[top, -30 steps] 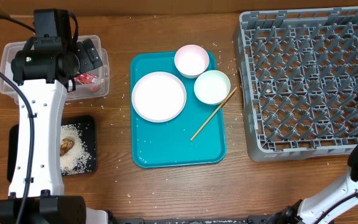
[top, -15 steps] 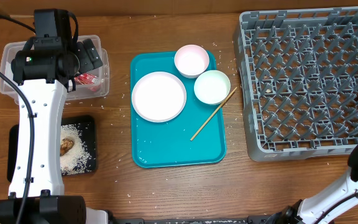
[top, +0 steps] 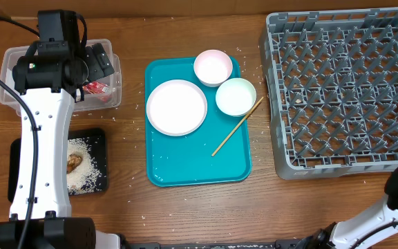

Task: Sort waste into correct bins and load items into the dishwasher
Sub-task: 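Lower the cup upside down into the rack and open the right gripper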

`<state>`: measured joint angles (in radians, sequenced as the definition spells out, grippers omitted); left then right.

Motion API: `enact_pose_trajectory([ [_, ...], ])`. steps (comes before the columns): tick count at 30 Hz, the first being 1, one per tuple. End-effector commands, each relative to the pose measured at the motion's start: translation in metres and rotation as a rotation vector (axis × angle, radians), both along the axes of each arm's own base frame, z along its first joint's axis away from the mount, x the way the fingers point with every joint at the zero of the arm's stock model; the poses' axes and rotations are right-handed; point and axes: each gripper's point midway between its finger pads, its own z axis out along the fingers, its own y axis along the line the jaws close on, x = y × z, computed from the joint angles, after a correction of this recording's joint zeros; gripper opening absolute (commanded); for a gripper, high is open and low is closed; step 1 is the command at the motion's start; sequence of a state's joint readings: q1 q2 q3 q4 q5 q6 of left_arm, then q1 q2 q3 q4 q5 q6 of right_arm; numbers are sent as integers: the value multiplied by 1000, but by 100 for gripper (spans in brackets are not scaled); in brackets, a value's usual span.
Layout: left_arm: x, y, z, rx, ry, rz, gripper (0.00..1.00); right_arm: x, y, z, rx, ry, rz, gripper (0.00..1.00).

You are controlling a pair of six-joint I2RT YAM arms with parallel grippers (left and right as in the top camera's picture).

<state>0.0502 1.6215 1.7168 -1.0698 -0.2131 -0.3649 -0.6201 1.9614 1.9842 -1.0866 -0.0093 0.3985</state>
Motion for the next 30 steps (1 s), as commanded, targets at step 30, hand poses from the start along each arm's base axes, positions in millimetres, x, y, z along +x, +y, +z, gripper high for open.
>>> enact_pose_trajectory([
  [30, 1, 0, 7, -7, -22, 8, 100, -33, 79, -83, 229, 368, 115, 4],
])
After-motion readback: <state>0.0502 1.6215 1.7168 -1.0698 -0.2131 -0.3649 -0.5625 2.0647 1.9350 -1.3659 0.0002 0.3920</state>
